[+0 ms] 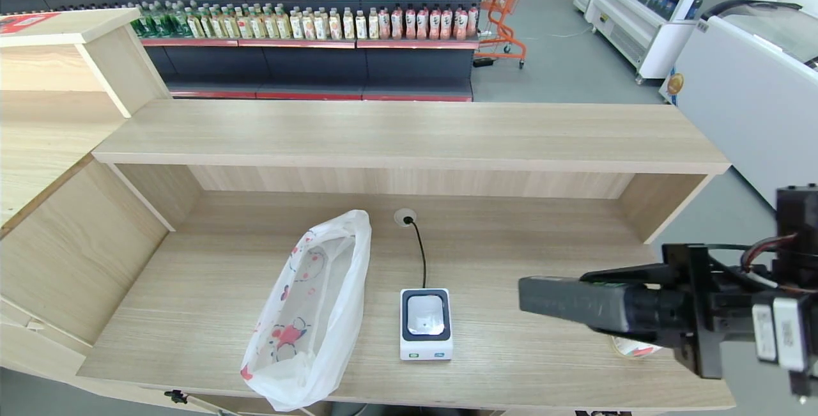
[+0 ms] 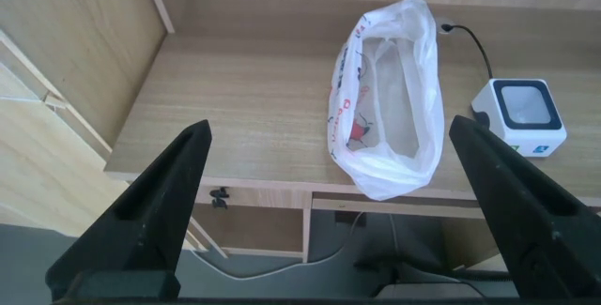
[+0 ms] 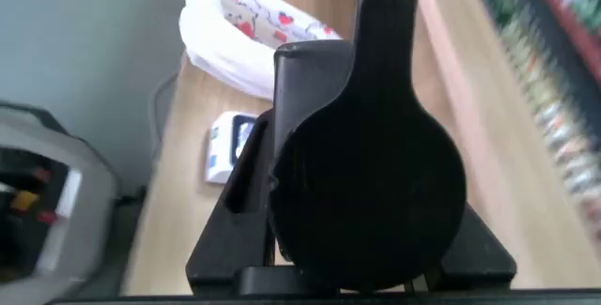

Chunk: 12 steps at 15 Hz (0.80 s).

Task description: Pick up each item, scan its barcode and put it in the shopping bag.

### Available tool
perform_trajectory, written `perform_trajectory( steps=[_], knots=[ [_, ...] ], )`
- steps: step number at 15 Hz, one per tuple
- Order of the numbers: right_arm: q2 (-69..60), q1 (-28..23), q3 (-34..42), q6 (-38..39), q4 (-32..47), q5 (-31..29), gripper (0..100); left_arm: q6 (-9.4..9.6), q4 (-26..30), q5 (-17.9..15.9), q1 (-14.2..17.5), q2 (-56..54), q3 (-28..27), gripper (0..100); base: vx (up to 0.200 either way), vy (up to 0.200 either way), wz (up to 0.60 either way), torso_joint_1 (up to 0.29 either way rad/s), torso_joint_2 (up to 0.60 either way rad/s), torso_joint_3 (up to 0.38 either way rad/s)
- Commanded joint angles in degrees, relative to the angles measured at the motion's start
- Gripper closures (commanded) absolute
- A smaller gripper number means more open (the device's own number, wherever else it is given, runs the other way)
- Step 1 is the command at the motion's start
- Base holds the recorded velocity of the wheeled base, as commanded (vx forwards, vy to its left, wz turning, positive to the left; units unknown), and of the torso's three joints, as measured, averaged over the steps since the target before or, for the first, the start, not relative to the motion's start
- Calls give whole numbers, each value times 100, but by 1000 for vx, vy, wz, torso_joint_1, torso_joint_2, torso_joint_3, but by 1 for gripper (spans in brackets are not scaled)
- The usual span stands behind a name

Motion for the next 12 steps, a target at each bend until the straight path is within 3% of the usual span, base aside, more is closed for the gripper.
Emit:
perform_trajectory(
  steps=[1,3,4,5,7,12],
  knots=[
    [-900,-1013,481,2833,63,-81,100,-2,-7,0,7,-1,0,0,0,0,0,0,0,0],
    [-715,-986,578,4890,300,-327,100,-2,-7,0,-2,-1,0,0,0,0,0,0,0,0],
    [-601,-907,560,5259,388,-415,100,-2,-7,0,-2,-1,0,0,0,0,0,0,0,0],
    [-293,-617,534,6094,502,-661,100,-2,-7,0,-2,-1,0,0,0,0,0,0,0,0],
    [208,-187,446,6709,441,-846,100,-2,2,0,-2,-1,0,0,0,0,0,0,0,0],
    [1667,402,-415,6726,432,-863,100,-2,2,0,-2,-1,0,0,0,0,0,0,0,0]
  ],
)
